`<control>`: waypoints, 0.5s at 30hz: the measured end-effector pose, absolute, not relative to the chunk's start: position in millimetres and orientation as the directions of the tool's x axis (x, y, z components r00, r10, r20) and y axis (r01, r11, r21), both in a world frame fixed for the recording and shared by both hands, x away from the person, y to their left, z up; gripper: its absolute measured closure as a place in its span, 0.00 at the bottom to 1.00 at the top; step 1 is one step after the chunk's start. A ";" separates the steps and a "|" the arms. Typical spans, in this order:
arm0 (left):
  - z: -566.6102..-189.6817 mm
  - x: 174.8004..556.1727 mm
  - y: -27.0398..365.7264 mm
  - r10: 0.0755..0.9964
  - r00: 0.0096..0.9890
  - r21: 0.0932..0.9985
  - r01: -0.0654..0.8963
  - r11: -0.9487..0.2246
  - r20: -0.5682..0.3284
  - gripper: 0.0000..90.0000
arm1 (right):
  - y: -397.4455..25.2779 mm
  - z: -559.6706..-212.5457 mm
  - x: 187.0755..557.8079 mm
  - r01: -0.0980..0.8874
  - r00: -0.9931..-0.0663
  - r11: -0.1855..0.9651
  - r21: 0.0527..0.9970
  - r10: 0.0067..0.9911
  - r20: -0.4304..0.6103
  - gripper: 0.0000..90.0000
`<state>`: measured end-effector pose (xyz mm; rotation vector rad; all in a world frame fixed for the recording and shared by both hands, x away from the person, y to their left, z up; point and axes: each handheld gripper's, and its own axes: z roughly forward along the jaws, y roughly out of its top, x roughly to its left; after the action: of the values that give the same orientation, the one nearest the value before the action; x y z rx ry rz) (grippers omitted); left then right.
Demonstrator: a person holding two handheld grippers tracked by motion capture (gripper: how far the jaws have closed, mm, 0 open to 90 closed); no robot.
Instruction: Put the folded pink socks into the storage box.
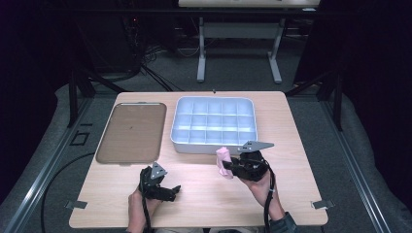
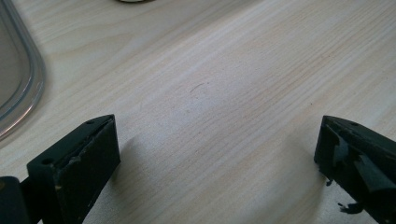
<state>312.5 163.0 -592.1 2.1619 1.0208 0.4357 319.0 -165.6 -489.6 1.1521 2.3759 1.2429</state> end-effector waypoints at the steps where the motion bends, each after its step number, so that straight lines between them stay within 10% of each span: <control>1: -592.4 312.5 162.8 0.774 0.633 0.716 0.537 -0.447 0.008 0.00 | -166.6 -489.0 319.4 0.537 -0.665 0.324 0.779 0.731 0.154 0.82; 15: -592.2 312.5 162.8 0.769 0.639 0.714 0.535 -0.452 0.009 0.00 | -179.7 -473.8 327.3 0.517 -0.642 0.282 0.808 0.752 0.148 0.82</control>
<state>312.5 162.8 -592.2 2.1648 1.0112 0.4356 327.3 -179.7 -473.8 1.1666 2.2914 1.2893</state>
